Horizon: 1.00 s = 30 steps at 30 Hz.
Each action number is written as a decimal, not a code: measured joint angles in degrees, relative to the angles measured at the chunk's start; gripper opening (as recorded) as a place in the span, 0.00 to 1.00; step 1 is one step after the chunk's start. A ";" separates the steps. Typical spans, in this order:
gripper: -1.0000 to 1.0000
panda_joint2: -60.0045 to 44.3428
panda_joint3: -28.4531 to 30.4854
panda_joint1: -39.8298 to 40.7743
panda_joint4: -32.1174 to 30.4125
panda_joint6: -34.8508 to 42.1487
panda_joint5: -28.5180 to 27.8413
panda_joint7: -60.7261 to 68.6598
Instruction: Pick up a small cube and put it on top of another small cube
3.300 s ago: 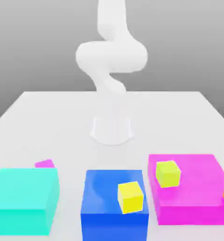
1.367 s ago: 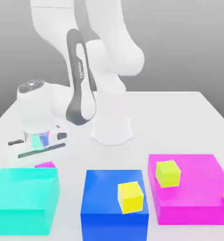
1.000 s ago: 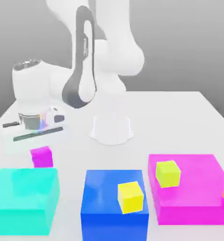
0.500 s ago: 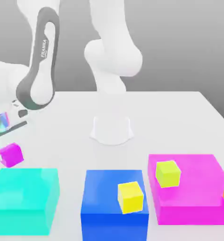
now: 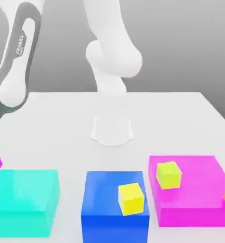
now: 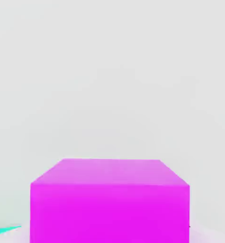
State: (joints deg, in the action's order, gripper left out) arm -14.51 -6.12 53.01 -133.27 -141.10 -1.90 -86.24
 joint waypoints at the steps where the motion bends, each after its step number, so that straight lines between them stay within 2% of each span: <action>1: 0.00 -0.15 -0.79 -0.10 0.77 0.71 0.39 1.78; 12: 0.00 7.07 -12.14 -9.55 0.17 5.57 7.32 -2.04; 18: 0.00 12.50 -16.87 -18.01 -1.02 7.77 9.08 -7.79; 26: 0.00 20.42 -22.39 -27.80 -4.56 8.84 7.55 -22.42; 30: 0.00 16.49 -23.58 -28.11 -7.18 2.33 3.29 -28.20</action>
State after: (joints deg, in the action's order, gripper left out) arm 1.98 -29.71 24.90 -140.45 -138.78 1.39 -114.43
